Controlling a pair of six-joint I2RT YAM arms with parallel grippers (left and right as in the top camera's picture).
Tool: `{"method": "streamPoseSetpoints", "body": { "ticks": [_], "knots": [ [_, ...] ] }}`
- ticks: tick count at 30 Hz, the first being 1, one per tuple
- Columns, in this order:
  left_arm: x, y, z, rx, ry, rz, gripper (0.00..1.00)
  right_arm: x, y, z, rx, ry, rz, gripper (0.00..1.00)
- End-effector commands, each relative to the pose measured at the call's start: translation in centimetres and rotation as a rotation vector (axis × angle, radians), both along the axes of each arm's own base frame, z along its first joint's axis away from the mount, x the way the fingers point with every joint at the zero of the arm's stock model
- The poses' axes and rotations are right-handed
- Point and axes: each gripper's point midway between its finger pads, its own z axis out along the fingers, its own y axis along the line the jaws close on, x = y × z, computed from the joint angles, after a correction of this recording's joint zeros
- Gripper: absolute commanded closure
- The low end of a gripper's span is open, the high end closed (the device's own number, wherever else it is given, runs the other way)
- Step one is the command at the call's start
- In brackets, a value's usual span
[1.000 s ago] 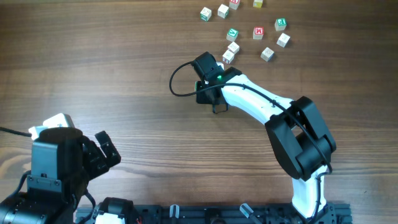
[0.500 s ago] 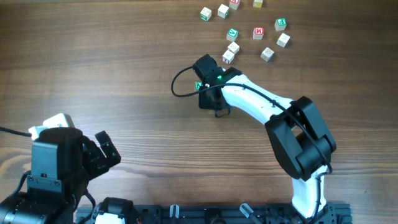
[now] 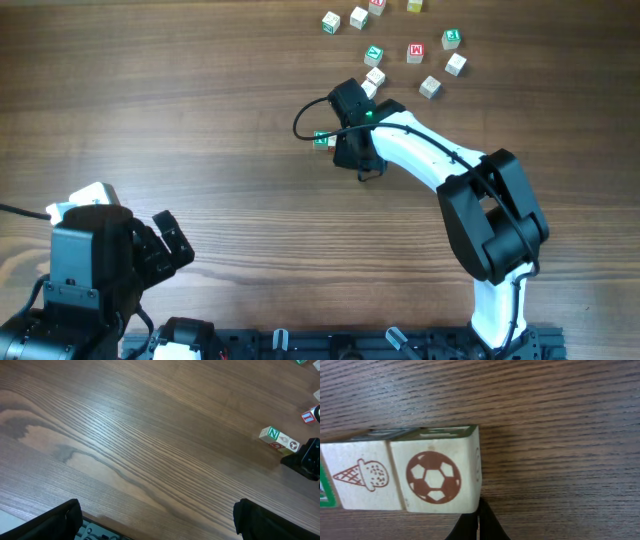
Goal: Form a circle
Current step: 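Press the right gripper along the row to align the three blocks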
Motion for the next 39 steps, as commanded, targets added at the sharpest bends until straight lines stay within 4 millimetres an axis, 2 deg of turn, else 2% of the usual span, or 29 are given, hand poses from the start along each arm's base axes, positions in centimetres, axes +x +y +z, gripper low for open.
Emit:
{"method": "streamPoseSetpoints", "body": {
  "ticks": [1,24,33,35,36,39],
  "knots": [
    [0.0,0.4,0.0,0.006,-0.004,0.025,0.00,-0.3,0.1,-1.0,-0.003,0.020,0.016,0.95],
    [0.0,0.4,0.0,0.006,-0.004,0.025,0.00,0.5,0.7,-0.8,0.019,-0.015,0.046,0.95],
    [0.0,0.4,0.0,0.006,-0.004,0.025,0.00,0.1,0.9,-0.9,0.028,0.000,0.049,0.95],
    [0.0,0.4,0.0,0.006,-0.004,0.025,0.00,-0.5,0.4,-1.0,0.015,0.030,0.024,0.96],
    [0.0,0.4,0.0,0.006,-0.004,0.025,0.00,-1.2,-0.5,-1.2,-0.022,0.059,-0.044,0.96],
    [0.0,0.4,0.0,0.006,-0.004,0.025,0.00,-1.6,-2.2,-1.3,-0.092,0.066,-0.146,0.95]
  ]
}}
